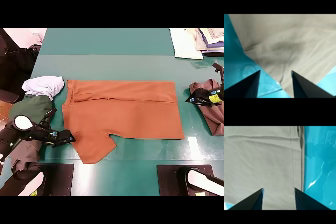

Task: Fold the shirts.

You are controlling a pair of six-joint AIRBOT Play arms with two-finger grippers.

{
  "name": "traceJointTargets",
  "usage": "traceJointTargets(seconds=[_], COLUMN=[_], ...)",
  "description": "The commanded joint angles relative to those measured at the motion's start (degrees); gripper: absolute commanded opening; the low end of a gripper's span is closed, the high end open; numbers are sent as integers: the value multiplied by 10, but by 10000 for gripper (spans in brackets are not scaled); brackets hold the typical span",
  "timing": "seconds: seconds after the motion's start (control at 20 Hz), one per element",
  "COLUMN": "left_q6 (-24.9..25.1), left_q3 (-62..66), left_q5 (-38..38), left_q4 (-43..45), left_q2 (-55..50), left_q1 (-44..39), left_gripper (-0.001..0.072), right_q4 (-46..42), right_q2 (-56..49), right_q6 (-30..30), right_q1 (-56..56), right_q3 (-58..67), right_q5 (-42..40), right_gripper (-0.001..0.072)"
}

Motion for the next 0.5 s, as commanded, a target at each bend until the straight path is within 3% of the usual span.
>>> traceJointTargets(seconds=[0.0, 0.2, 0.25, 0.3, 0.35, 0.45], left_q6=[1, 1, 1, 7, 24, 42], left_q3=[-23, -31, -31, -31, -31, -31], left_q5=[39, 79, 85, 87, 87, 86], left_q4=[-20, -54, -60, -66, -77, -91], left_q2=[2, 2, 2, 2, 2, 2], left_q1=[0, 0, 0, 0, 0, 0], left_gripper=[465, 463, 350, 133, 31, 30], right_q4=[18, 28, 27, 23, 21, 20], right_q2=[1, 1, 1, 1, 1, 6], right_q6=[0, 0, 0, 0, -1, -10], right_q1=[4, 4, 4, 0, -5, -30], right_q3=[0, 0, 0, 0, 0, -16], right_q5=[-1, 1, 7, 19, 35, 56], right_gripper=[437, 437, 437, 437, 437, 437])
